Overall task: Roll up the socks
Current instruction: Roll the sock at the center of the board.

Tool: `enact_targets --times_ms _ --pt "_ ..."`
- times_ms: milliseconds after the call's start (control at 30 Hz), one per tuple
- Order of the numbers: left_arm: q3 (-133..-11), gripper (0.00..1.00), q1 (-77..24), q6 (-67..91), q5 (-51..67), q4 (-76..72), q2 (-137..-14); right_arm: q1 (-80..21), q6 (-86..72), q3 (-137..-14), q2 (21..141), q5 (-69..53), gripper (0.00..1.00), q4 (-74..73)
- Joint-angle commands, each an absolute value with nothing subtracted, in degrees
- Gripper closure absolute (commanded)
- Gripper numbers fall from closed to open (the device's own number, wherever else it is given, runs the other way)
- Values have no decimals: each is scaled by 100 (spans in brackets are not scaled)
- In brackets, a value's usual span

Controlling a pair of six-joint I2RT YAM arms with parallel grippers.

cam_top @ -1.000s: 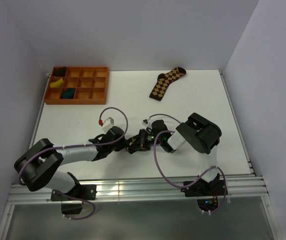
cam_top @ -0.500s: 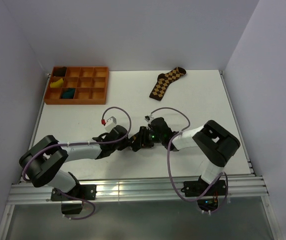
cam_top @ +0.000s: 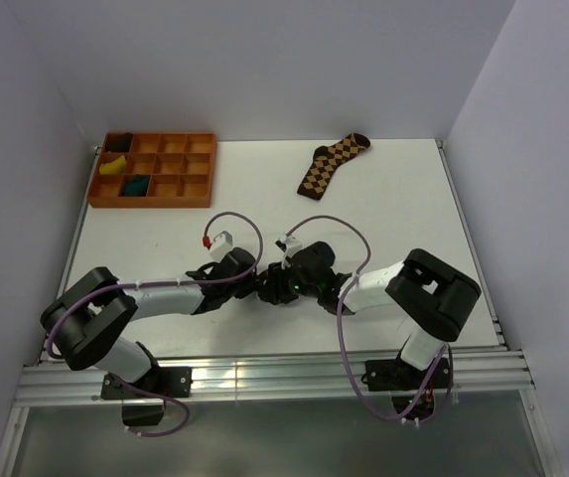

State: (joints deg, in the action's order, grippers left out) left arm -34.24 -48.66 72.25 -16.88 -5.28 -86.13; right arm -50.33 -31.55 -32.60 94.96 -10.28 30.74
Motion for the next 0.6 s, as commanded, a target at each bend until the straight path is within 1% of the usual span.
enact_targets --times_ms 0,233,567 --pt "-3428 92 -4939 7312 -1635 -9 -8833 -5194 -2751 -3033 9229 -493 57 3445" --pt "-3480 92 -4939 7374 -1600 -9 -8894 -5685 -2374 -2874 8974 200 55 3585" --pt "-3498 93 -4931 7409 -1521 -9 -8947 -5950 -2057 -2962 9167 773 54 3542"
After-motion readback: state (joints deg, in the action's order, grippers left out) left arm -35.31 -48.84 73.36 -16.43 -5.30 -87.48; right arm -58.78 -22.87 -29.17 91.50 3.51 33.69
